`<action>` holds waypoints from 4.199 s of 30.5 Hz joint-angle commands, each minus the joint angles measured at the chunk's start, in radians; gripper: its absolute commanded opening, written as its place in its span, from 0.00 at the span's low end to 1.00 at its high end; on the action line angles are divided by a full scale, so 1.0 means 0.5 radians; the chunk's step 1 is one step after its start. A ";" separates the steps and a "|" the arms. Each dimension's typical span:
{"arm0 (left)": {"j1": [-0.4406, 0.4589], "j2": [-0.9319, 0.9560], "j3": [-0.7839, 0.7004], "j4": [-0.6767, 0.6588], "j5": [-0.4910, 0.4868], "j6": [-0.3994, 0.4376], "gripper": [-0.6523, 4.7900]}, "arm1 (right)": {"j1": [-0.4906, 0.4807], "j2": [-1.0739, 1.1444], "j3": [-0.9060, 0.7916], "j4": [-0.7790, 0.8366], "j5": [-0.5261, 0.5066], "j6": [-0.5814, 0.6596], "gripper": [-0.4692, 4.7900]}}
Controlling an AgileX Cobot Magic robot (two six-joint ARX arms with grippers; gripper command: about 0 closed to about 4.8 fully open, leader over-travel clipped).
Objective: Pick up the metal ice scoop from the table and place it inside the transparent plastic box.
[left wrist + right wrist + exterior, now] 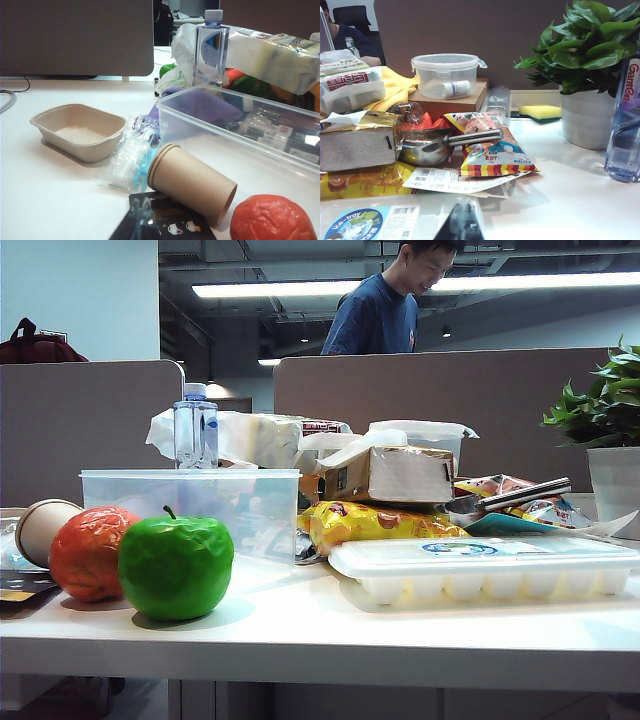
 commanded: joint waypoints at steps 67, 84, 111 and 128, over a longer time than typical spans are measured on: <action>-1.486 1.463 1.250 -0.320 0.006 0.008 0.11 | 0.001 0.614 0.150 0.520 0.222 2.565 0.76; -1.486 1.792 1.518 -0.321 0.007 0.008 0.11 | -0.005 2.855 1.117 1.351 -0.067 2.572 0.80; -1.486 1.792 1.518 -0.319 0.007 0.008 0.11 | -0.006 3.515 1.688 1.118 0.214 2.630 0.80; -1.486 1.792 1.518 -0.320 0.007 0.008 0.11 | 0.003 3.639 1.889 0.963 0.072 2.628 0.80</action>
